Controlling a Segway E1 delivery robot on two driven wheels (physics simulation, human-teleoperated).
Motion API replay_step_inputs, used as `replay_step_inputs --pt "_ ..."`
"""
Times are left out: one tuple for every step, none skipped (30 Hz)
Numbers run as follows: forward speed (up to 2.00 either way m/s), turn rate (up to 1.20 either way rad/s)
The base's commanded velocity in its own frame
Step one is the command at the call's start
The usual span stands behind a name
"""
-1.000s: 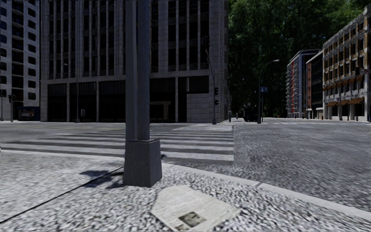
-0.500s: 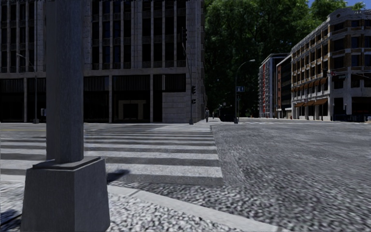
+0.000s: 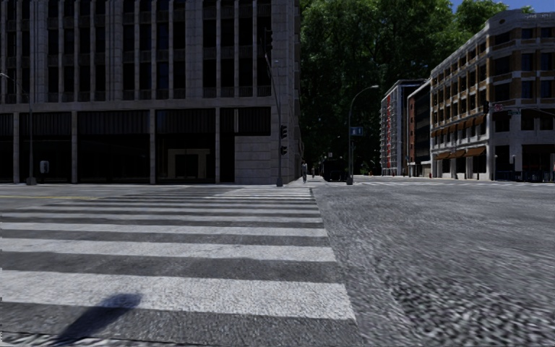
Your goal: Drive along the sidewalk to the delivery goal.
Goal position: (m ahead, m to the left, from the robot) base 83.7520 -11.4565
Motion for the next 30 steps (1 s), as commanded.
replay_step_inputs --pt "1.74 0.00" --pt "1.67 0.05" --pt "1.64 0.10" --pt "1.60 0.15" --pt "1.57 0.19" --pt "1.54 0.20" --pt "1.51 0.21" --pt "1.49 0.22" --pt "1.45 0.24" --pt "1.43 0.25" --pt "1.41 0.26" --pt "1.40 0.27" --pt "1.40 0.27" --pt "1.40 0.29" --pt "1.40 0.32" --pt "1.40 0.34" --pt "1.40 0.35" --pt "1.40 0.35" --pt "1.40 0.35" --pt "1.40 0.35" --pt "1.40 0.35" --pt "1.40 0.35" --pt "1.40 0.35" --pt "1.40 0.35" --pt "1.40 0.35" --pt "1.40 0.36" --pt "1.40 0.36" --pt "1.41 0.36" --pt "1.49 0.36" --pt "2.00 0.36"
